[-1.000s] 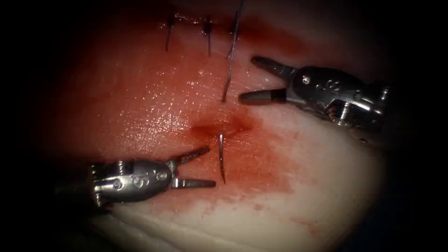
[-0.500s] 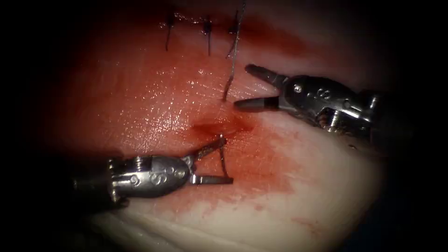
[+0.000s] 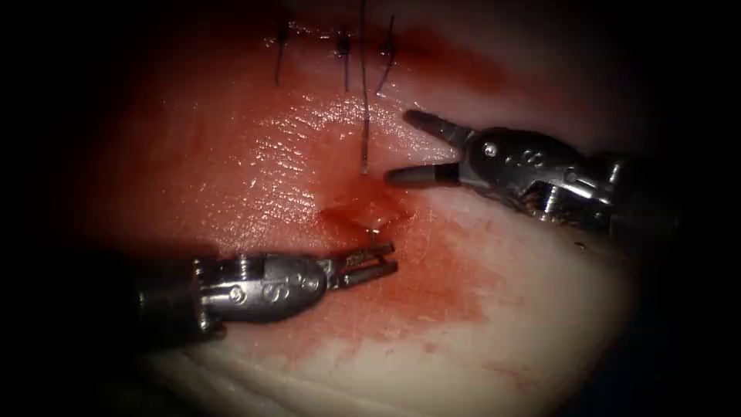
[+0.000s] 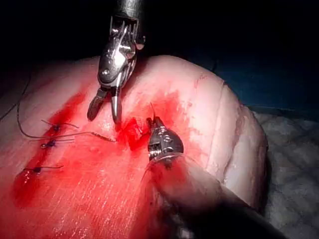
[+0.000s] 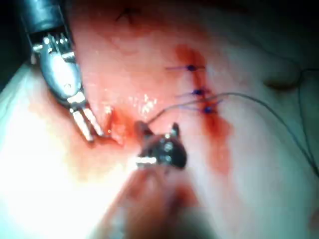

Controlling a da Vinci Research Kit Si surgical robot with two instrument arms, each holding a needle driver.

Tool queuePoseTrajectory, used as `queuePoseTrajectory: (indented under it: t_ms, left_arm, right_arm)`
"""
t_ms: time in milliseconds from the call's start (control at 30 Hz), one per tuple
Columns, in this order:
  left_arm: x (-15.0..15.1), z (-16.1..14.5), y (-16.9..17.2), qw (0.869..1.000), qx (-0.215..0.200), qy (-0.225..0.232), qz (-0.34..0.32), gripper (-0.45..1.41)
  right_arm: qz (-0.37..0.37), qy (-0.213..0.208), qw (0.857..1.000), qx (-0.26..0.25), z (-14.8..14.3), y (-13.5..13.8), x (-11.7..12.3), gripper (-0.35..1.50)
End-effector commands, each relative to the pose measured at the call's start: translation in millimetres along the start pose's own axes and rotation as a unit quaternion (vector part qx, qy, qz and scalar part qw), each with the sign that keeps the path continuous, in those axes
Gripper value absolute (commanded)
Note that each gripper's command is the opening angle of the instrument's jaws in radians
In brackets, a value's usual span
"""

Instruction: Wound Closure

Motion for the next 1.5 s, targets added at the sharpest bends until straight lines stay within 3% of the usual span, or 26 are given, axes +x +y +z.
queuePoseTrajectory:
  t_ms: [33, 233, 500, 767, 933, 967, 1167, 1333, 1500]
  left_arm:
    - [0.3, 0.4, 0.8, 1.000, -0.011, 0.004, -0.025, -0.45]
    - [2.8, -0.5, 2.9, 0.992, -0.049, 0.023, -0.111, -0.45]
    - [6.6, -1.3, 4.9, 0.980, -0.086, 0.039, -0.172, -0.45]
    - [8.7, -2.5, 6.2, 0.975, -0.123, 0.045, -0.181, -0.45]
    - [10.7, -4.2, 6.1, 0.973, -0.126, 0.045, -0.188, -0.45]
    - [11.7, -4.9, 5.5, 0.978, -0.123, 0.048, -0.161, -0.45]
    - [13.6, -5.7, 2.9, 0.990, -0.094, 0.054, -0.090, -0.45]
    - [13.9, -6.3, 0.4, 0.996, -0.057, 0.062, -0.042, -0.45]
    - [15.2, -7.4, -1.9, 0.997, -0.035, 0.068, -0.023, -0.45]
  right_arm:
    - [0.002, 0.001, 1.000, 0.002, 0.8, -0.1, 0.1, 0.57]
    - [0.005, 0.002, 1.000, 0.006, 0.8, -0.2, 0.1, 0.54]
    - [0.008, 0.002, 1.000, 0.012, 0.8, -0.3, 0.1, 0.46]
    - [0.029, 0.004, 0.999, 0.031, 0.4, -1.2, -0.1, 0.44]
    - [0.029, 0.005, 0.999, 0.044, -0.9, -2.4, -0.5, 0.59]
    - [0.031, 0.006, 0.998, 0.048, -1.5, -2.7, -0.5, 0.72]
    - [0.052, 0.013, 0.997, 0.064, -4.5, -3.6, -0.3, 0.83]
    - [0.068, 0.025, 0.995, 0.066, -7.9, -4.1, 0.7, 0.81]
    - [0.071, 0.030, 0.995, 0.067, -9.0, -3.8, 1.1, 0.72]
